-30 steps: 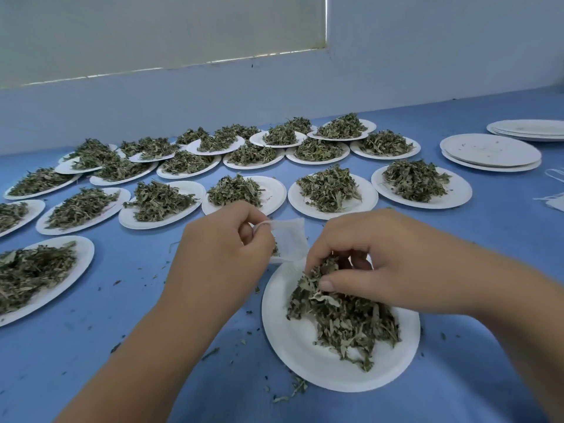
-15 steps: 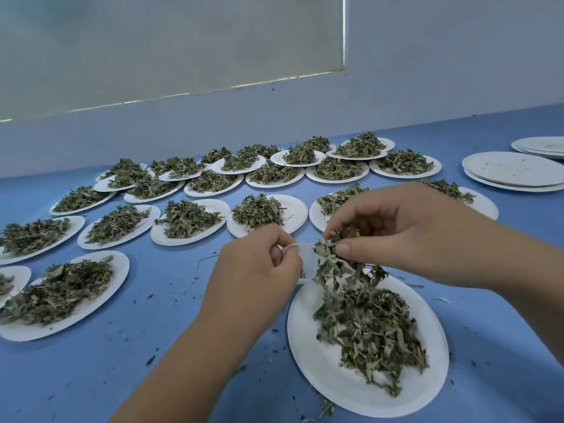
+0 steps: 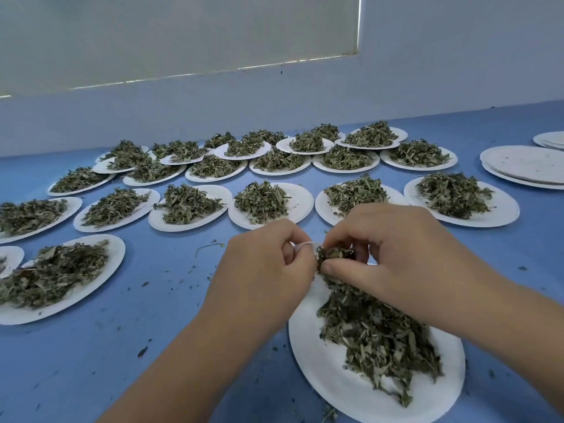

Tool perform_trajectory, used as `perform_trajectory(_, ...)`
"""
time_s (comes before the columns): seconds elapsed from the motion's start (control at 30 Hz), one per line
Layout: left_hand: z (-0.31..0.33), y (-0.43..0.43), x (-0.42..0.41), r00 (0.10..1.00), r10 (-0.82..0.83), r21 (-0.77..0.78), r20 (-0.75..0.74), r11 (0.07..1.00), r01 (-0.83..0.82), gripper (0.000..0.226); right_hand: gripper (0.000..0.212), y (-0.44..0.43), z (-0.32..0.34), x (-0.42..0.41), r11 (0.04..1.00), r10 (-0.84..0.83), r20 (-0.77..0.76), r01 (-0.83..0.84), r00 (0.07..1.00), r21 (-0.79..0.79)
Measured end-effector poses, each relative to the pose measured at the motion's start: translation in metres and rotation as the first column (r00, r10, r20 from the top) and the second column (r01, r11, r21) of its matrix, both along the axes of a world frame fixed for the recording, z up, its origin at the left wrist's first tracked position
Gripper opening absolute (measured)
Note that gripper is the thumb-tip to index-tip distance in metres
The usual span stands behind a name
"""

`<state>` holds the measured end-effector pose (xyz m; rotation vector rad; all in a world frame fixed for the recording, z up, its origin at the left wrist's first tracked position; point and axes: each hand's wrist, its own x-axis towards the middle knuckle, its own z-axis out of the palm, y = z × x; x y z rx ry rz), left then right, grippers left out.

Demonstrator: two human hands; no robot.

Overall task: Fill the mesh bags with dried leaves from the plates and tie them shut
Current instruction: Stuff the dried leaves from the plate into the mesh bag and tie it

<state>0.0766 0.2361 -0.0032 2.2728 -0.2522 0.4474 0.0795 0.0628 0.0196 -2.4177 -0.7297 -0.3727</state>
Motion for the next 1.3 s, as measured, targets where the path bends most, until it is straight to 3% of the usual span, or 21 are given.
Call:
perform_trajectory(0.2, 0.000, -0.002, -0.001, 1.000, -0.005, -0.008, -0.020, 1.000, 0.004, 0.014, 0.025, 0.000, -0.005, -0.001, 0.999, 0.019, 0.041, -0.020, 0.999, 0.025)
perform_trajectory(0.37, 0.001, -0.001, 0.000, 1.000, -0.009, -0.039, -0.006, 0.999, 0.009, 0.013, 0.010, -0.003, -0.005, -0.001, 0.997, 0.080, 0.133, -0.081, 0.988, 0.002)
perform_trajectory(0.5, 0.000, -0.003, -0.002, 0.999, -0.042, -0.059, -0.008, 0.997, 0.042, 0.016, 0.012, -0.002, -0.007, 0.001, 0.992, 0.124, 0.100, -0.123, 0.987, -0.021)
perform_trajectory(0.63, 0.000, -0.002, -0.001, 0.999, -0.038, -0.063, -0.011, 0.997, 0.037, 0.016, 0.014, -0.007, -0.006, 0.002, 0.990, 0.105, -0.033, -0.101, 0.994, 0.095)
perform_trajectory(1.03, 0.003, -0.007, -0.005, 0.995, -0.099, -0.089, -0.003, 0.991, 0.099, 0.015, 0.019, -0.002, -0.007, 0.002, 0.994, 0.070, 0.071, -0.075, 0.995, 0.076)
perform_trajectory(1.2, 0.002, -0.004, -0.002, 0.999, -0.040, -0.118, -0.006, 0.992, 0.039, 0.014, 0.014, -0.010, -0.001, 0.004, 0.966, 0.090, -0.067, -0.071, 0.994, 0.248)
perform_trajectory(1.3, 0.003, -0.002, 0.000, 1.000, -0.013, -0.163, -0.018, 0.987, 0.010, 0.016, 0.029, -0.020, 0.002, 0.005, 0.960, 0.099, -0.122, -0.062, 0.988, 0.274)
